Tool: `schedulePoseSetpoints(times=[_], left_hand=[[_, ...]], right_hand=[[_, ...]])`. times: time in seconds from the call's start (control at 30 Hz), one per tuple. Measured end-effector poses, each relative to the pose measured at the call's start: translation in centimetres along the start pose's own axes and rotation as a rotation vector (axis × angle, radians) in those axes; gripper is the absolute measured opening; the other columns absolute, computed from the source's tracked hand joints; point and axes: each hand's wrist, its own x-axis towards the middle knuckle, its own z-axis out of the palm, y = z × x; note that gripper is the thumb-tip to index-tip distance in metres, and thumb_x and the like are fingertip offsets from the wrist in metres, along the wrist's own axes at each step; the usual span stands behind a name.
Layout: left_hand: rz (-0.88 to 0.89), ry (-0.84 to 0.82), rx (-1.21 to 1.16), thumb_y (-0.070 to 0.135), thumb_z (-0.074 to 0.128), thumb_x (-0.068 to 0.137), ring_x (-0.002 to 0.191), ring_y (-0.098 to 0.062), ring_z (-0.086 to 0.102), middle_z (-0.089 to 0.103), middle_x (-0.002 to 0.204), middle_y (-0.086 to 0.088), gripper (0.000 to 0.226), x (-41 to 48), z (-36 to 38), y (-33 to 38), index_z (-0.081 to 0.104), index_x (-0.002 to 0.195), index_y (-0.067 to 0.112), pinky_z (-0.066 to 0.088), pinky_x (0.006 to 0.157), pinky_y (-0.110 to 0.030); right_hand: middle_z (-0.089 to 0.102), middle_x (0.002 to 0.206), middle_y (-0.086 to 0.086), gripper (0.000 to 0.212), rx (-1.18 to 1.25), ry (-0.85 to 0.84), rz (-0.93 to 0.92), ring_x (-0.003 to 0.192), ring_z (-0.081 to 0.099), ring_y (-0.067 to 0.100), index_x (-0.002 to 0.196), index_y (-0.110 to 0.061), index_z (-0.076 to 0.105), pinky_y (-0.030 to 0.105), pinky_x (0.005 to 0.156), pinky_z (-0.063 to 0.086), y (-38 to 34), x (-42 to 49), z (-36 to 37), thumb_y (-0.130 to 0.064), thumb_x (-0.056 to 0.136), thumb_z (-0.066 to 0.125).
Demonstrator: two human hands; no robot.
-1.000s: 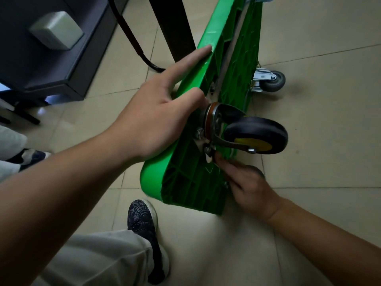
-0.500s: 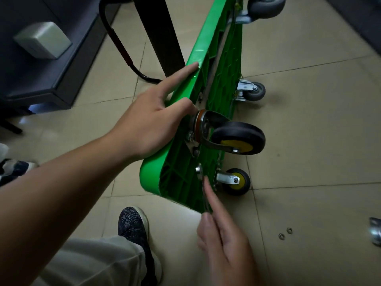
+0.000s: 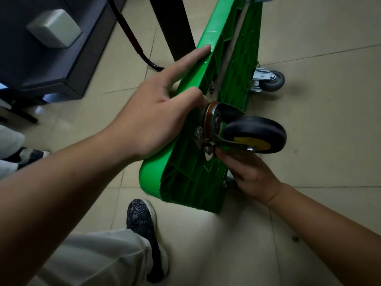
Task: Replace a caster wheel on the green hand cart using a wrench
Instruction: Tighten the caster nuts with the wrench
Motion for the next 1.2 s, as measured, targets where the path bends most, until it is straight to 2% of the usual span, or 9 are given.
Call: schedulePoseSetpoints(times=[0.13,0.33,0.43,0.5,0.7,0.77,0.87,1.03,1.2], left_hand=[[0.014,0.010,0.059,0.028,0.057,0.097,0.083,-0.010,0.074,0.072,0.103,0.016,0.062,-0.1,-0.1,0.2,0.041,0.147,0.061,0.056,0.063,-0.014],[-0.004,0.039,0.050,0.030,0.060,0.094,0.081,-0.007,0.073,0.074,0.095,0.026,0.062,-0.3,-0.1,0.6,0.045,0.142,0.065,0.050,0.059,-0.009],[-0.017,0.037,0.086,0.039,0.058,0.089,0.077,-0.009,0.075,0.075,0.099,0.017,0.062,-0.5,0.1,0.9,0.041,0.138,0.073,0.063,0.070,-0.029],[-0.027,0.038,0.105,0.043,0.057,0.086,0.079,-0.012,0.075,0.075,0.104,0.015,0.062,-0.6,0.2,1.1,0.039,0.136,0.076,0.063,0.078,-0.045],[-0.034,0.017,0.072,0.044,0.059,0.082,0.088,-0.020,0.075,0.073,0.116,0.011,0.064,-0.5,0.4,1.4,0.041,0.135,0.075,0.061,0.085,-0.051],[-0.036,0.007,0.056,0.044,0.059,0.082,0.084,-0.018,0.076,0.073,0.115,0.011,0.064,-0.5,0.2,1.3,0.041,0.135,0.075,0.063,0.082,-0.049],[-0.035,-0.002,0.039,0.043,0.060,0.084,0.081,-0.016,0.077,0.074,0.112,0.010,0.063,-0.3,0.0,1.0,0.042,0.136,0.074,0.064,0.078,-0.046],[-0.016,0.007,-0.003,0.030,0.063,0.093,0.080,-0.016,0.077,0.077,0.103,0.008,0.062,-0.1,0.0,0.3,0.046,0.143,0.063,0.061,0.063,-0.025],[-0.010,-0.007,-0.017,0.029,0.060,0.090,0.083,-0.019,0.076,0.075,0.108,0.005,0.065,0.0,-0.1,0.2,0.045,0.145,0.061,0.063,0.066,-0.028]], right_hand=[[0.058,0.131,0.025,0.047,0.133,-0.018,0.111,0.118,0.056,0.037,0.152,-0.020,0.033,0.031,0.109,0.041,-0.6,-0.1,1.3,-0.007,0.107,0.037],[0.059,0.140,0.011,0.076,0.336,-0.048,0.529,0.127,0.058,0.025,0.155,-0.055,0.010,0.017,0.111,0.032,-8.2,-1.1,0.9,-0.009,0.104,0.043],[0.066,0.096,-0.020,0.069,0.489,0.006,0.713,0.086,0.063,0.000,0.150,-0.063,0.014,0.022,0.085,0.050,-13.6,-0.3,-0.2,-0.020,0.105,0.042],[0.053,0.062,-0.008,0.065,0.739,0.058,0.819,0.056,0.053,0.009,0.148,-0.065,0.020,0.025,0.057,0.048,-16.8,1.5,-1.4,-0.018,0.107,0.042],[0.035,0.057,-0.008,0.048,0.844,0.182,0.821,0.048,0.036,0.010,0.136,-0.055,0.050,0.023,0.044,0.034,-18.8,2.9,-1.9,-0.017,0.109,0.039],[0.044,0.065,-0.010,0.051,0.760,0.155,0.783,0.058,0.044,0.010,0.143,-0.060,0.040,0.023,0.054,0.040,-18.3,0.4,-1.6,-0.024,0.108,0.038],[0.058,0.138,-0.022,0.058,0.496,0.066,0.706,0.128,0.055,0.006,0.153,-0.055,0.021,0.015,0.102,0.044,-14.5,-3.1,-1.7,-0.024,0.107,0.037],[0.054,0.081,0.011,0.055,-0.068,0.091,0.246,0.073,0.053,0.030,0.154,-0.013,0.030,0.042,0.070,0.050,-5.5,-2.2,-1.3,0.000,0.103,0.044],[0.061,0.119,0.018,0.061,-0.113,0.004,-0.037,0.107,0.060,0.038,0.152,-0.017,0.038,0.035,0.097,0.042,-0.2,0.2,-1.3,0.007,0.096,0.043]])
